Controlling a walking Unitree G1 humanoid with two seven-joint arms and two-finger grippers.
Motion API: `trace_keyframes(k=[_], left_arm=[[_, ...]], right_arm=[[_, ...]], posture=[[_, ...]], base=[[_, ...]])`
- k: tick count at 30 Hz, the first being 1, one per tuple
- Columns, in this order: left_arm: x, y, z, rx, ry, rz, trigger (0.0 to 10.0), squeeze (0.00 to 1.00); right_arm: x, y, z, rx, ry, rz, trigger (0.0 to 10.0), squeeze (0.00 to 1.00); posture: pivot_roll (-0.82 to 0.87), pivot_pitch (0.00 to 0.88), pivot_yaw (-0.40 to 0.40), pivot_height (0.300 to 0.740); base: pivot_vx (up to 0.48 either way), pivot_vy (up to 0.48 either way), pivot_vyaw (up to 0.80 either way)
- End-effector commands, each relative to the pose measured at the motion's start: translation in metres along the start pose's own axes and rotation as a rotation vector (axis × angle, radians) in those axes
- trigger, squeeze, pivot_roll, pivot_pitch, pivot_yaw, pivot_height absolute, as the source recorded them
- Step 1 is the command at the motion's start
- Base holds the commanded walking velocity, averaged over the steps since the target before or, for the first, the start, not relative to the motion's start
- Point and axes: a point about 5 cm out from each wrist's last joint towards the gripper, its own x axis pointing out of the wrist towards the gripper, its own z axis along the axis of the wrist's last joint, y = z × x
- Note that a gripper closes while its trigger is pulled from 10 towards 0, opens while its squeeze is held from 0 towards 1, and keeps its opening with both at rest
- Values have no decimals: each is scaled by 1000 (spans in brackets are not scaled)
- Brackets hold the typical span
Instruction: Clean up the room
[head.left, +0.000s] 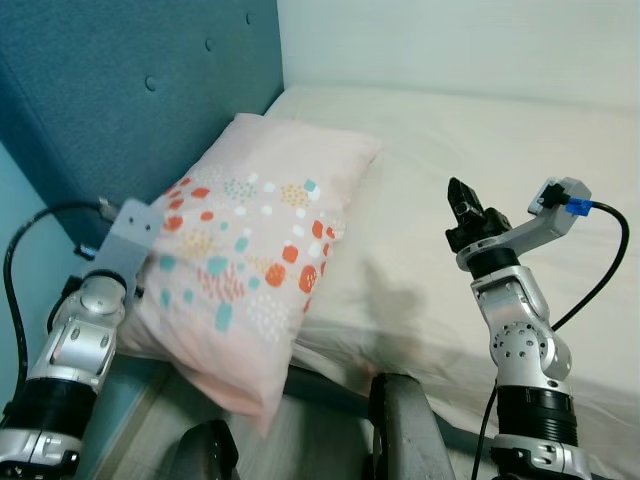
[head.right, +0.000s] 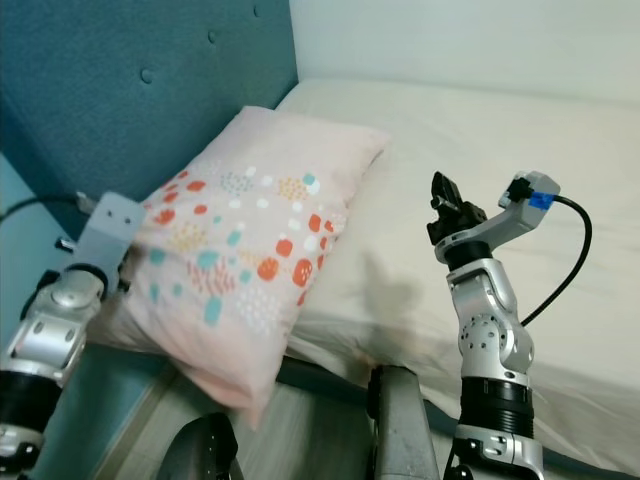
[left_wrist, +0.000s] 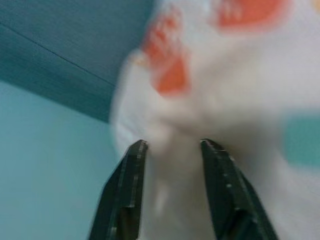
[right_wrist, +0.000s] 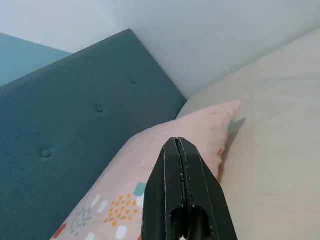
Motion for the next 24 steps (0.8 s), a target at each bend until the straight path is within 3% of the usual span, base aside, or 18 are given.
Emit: trace_keyframes(k=[1,6,10,13,14,15,16,17,18,19,20,22,24], left_arm=[[-3,1,3,61,-22,-89,10000,1000],[-6,5,12,174,-62,-248,10000,1000],[-21,19,23,344,-113,-504,10000,1000],[-28,22,23,407,-125,-575,10000,1000],[-40,23,22,446,-142,-693,10000,471],[-53,24,21,493,-162,-803,10000,471],[-53,24,21,493,-162,-803,10000,471],[-66,27,17,554,-151,-915,10000,0],[-76,31,11,619,-110,-1006,10000,0],[-76,31,11,619,-110,-1006,10000,0],[-83,33,-1,719,-28,-1102,10000,0],[-83,33,-1,719,-28,-1102,10000,0],[-81,23,-12,784,5,-1163,10000,0]], right_arm=[[4,1,2,-2,-13,13,10000,0],[7,1,2,-2,-12,19,10000,0],[9,2,0,3,-12,31,10000,0],[9,2,-1,2,-12,32,10000,0],[8,2,-1,1,-12,33,10000,0],[8,2,-1,0,-11,33,10000,0],[8,2,-1,0,-11,33,10000,0],[8,1,0,-3,-12,33,10000,0],[8,0,1,-7,-13,32,10000,0],[8,0,1,-7,-13,32,10000,0],[8,-2,3,-10,-15,30,10000,0],[8,-2,3,-10,-15,30,10000,0],[9,-2,3,-11,-18,28,10000,0]], posture=[[-45,74,40,451],[-35,63,36,451],[-38,51,39,451],[-41,48,40,451],[-46,43,39,451],[-46,43,39,451],[-46,43,39,451],[-49,42,41,451],[-45,43,40,451],[-45,43,40,451],[-40,42,40,451],[-40,42,40,451],[-45,47,42,451]], base=[[0,0,0],[0,0,0],[0,0,0],[0,0,0],[0,0,0],[0,0,0],[0,0,0],[0,0,0],[0,0,0],[0,0,0],[0,0,0],[0,0,0],[0,0,0]])
